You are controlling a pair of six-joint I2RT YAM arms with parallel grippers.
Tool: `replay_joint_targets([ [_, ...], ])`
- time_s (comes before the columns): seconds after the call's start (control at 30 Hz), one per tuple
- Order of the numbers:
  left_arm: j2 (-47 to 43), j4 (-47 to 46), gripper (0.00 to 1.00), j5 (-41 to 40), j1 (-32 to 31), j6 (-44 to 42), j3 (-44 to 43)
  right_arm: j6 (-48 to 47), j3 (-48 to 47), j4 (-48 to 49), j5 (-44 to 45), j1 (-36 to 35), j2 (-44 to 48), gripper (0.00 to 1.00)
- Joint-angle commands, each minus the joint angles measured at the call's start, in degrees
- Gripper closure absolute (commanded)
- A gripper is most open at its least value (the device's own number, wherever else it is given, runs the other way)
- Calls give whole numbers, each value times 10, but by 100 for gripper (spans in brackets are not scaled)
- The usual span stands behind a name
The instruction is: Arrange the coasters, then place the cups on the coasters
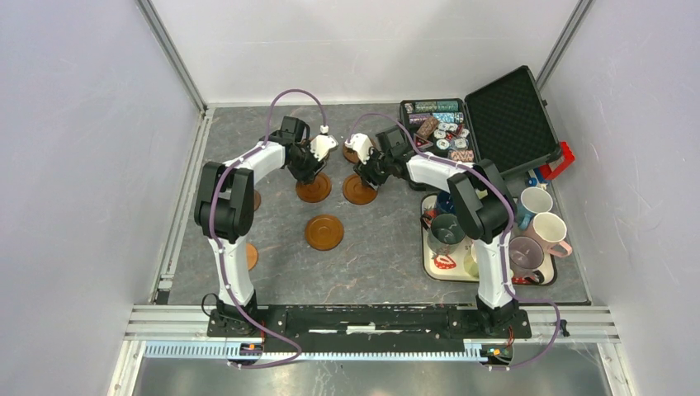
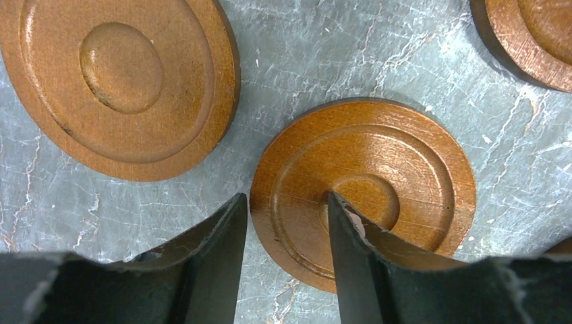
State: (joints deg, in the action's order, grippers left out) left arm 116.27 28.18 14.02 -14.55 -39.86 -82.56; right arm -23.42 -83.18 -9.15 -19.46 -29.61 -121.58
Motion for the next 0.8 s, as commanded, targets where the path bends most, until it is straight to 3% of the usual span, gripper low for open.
replay_joint_targets([
  [0.0, -20, 10, 42, 12, 0, 41, -2, 18, -30, -4, 0, 2, -12, 47],
  [0.07, -27, 19, 34, 2, 2, 75, -22, 27, -47, -5, -4, 3, -10, 45],
  [0.3, -87, 77, 25, 48, 49, 124, -56, 43, -85, -13, -32, -1, 28, 35],
  [0.5, -160, 137, 18, 71, 159, 89, 14, 39, -31, -19, -68, -44, 70, 23],
  [0.77, -194, 152, 13, 48, 289, 31, 94, 57, 2, 10, -73, -121, 62, 21],
])
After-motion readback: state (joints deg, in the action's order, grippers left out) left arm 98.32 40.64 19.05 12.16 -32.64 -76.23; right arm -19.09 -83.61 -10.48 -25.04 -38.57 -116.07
